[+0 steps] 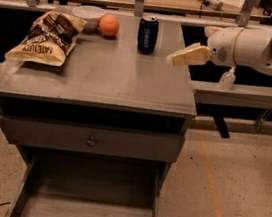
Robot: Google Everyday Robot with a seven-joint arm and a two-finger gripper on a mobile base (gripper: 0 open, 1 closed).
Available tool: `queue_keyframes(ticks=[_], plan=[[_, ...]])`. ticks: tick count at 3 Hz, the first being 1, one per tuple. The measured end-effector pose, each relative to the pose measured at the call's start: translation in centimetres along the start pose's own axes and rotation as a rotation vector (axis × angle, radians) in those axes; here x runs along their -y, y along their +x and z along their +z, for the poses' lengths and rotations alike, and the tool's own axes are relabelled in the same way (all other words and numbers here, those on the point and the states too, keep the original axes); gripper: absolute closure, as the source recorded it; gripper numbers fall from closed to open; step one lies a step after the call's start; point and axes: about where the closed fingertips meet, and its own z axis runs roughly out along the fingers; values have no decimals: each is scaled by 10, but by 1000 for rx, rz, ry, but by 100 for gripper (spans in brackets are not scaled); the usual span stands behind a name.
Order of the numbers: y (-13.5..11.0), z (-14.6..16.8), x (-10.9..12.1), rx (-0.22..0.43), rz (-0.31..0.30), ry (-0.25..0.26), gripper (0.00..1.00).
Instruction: Place pepsi can into middle drawer
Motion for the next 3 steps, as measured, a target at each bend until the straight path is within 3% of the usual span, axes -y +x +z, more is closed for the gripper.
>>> queue_keyframes(ticks=[1,3], plan=[[2,34,22,46,46,22,0],[-5,96,50,59,38,23,0]])
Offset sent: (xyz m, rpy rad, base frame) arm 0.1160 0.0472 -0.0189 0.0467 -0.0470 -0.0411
